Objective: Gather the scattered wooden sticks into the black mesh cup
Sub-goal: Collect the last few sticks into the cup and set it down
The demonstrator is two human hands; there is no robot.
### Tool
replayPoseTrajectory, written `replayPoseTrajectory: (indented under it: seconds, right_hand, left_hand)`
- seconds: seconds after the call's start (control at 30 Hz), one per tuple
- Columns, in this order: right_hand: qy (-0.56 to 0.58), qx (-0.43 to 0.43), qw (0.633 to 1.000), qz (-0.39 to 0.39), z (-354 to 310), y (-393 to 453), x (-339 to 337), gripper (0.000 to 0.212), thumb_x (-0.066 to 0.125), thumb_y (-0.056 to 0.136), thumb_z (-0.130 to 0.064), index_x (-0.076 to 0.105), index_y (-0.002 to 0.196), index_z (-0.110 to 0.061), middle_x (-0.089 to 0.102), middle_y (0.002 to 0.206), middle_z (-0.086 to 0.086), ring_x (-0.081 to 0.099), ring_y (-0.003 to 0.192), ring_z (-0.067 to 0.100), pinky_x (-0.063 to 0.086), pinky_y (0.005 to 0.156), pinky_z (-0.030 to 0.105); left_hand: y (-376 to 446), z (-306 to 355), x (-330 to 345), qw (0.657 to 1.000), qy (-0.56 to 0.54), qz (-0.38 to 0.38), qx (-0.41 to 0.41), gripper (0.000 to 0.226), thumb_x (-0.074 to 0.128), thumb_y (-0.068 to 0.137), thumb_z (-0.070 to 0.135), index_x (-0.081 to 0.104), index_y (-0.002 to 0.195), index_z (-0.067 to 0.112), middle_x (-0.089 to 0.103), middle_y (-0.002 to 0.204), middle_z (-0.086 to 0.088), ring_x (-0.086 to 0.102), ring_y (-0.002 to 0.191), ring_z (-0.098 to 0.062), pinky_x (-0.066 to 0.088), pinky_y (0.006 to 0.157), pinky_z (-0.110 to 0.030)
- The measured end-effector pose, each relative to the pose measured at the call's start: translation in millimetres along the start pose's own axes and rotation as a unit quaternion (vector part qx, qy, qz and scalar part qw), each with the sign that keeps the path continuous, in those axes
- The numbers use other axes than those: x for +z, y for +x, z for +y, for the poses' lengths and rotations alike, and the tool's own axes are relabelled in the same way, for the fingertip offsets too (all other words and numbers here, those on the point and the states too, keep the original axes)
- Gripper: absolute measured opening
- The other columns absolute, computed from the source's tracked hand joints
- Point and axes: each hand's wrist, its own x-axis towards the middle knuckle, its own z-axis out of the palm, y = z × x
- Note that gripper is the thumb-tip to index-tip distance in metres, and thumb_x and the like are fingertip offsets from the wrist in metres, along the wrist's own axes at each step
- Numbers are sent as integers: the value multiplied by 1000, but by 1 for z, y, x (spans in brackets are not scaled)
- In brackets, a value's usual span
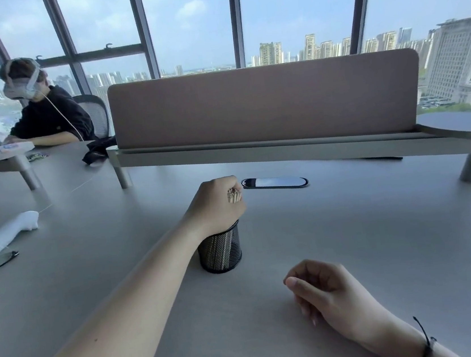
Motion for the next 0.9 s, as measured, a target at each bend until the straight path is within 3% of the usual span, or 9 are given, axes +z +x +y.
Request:
replayPoseTrajectory:
  seconds: [0.07, 0.13, 0.23, 0.37, 0.57, 0.63, 0.7, 0.8, 0.9]
  right_hand:
    - [5, 0, 1000, -1, 0, 0, 0, 14, 65, 95, -20, 69, 82, -18, 62, 58, 3, 55, 50, 23, 45, 48, 32]
    - [12, 3, 1000, 3, -1, 0, 0, 14, 65, 89, -29, 69, 82, -18, 62, 58, 4, 54, 50, 24, 45, 49, 34]
    - [22, 1, 1000, 10, -1, 0, 0, 17, 65, 85, -34, 69, 83, -17, 62, 58, 5, 55, 51, 25, 46, 49, 35]
    - [28, -3, 1000, 12, 0, 0, 0, 14, 65, 86, -31, 69, 85, -18, 61, 59, 5, 55, 51, 25, 46, 50, 35]
    - [22, -13, 998, 50, -2, 0, 1, 5, 69, 92, -13, 68, 95, -17, 62, 63, 1, 58, 54, 19, 46, 60, 34]
    - [31, -10, 997, 72, -2, 0, 1, 17, 72, 90, -9, 66, 102, -19, 64, 73, 1, 59, 62, 17, 46, 66, 35]
    - [40, 4, 994, 102, -1, 2, 0, 34, 80, 82, -10, 64, 109, -24, 67, 89, 2, 65, 75, 14, 51, 72, 28]
    - [22, 13, 993, 118, 7, 5, -5, 70, 90, 60, -28, 56, 121, -37, 65, 113, -3, 66, 105, 5, 50, 93, 24]
    - [48, -6, 996, 79, 11, 7, -6, 90, 90, 57, -17, 49, 136, -30, 67, 126, -4, 64, 117, 11, 49, 101, 30]
  left_hand:
    - [-2, 1, -1, 1000, -11, -15, 22, 14, 65, 76, 13, 59, 76, 26, 67, 78, 4, 60, 75, -22, 45, 64, -28]
    - [-7, 2, -4, 999, -9, -18, 40, 20, 72, 77, 26, 61, 92, 33, 68, 98, 12, 61, 90, -14, 46, 75, -27]
    - [-25, 1, -5, 999, 37, 24, 32, 87, 77, 64, 63, 38, 139, 43, 39, 146, 14, 40, 129, -10, 38, 104, -33]
    - [-68, -4, 19, 982, -73, 174, -29, 116, 88, 54, 59, 26, 149, 34, 26, 142, 7, 28, 129, -4, 32, 98, -28]
    - [-78, -18, 49, 948, -201, 173, -177, 116, 95, 56, 37, 23, 146, 25, 45, 142, -3, 45, 129, -19, 34, 95, -25]
    - [-75, -18, 48, 945, -242, 141, -170, 100, 95, 57, 31, 33, 135, 26, 57, 131, 0, 55, 120, -18, 38, 91, -22]
    - [-75, -18, 45, 943, -320, 30, -86, 73, 88, 64, 17, 48, 125, 27, 67, 120, -5, 62, 116, -20, 46, 91, -25]
    - [-79, -24, 47, 904, -393, -166, 9, 67, 77, 71, 7, 52, 132, 11, 61, 135, -15, 52, 133, -25, 37, 113, -44]
    - [-78, -32, 51, 901, -417, -90, -80, 74, 72, 62, 17, 48, 133, 21, 55, 142, -4, 44, 138, -14, 36, 113, -35]
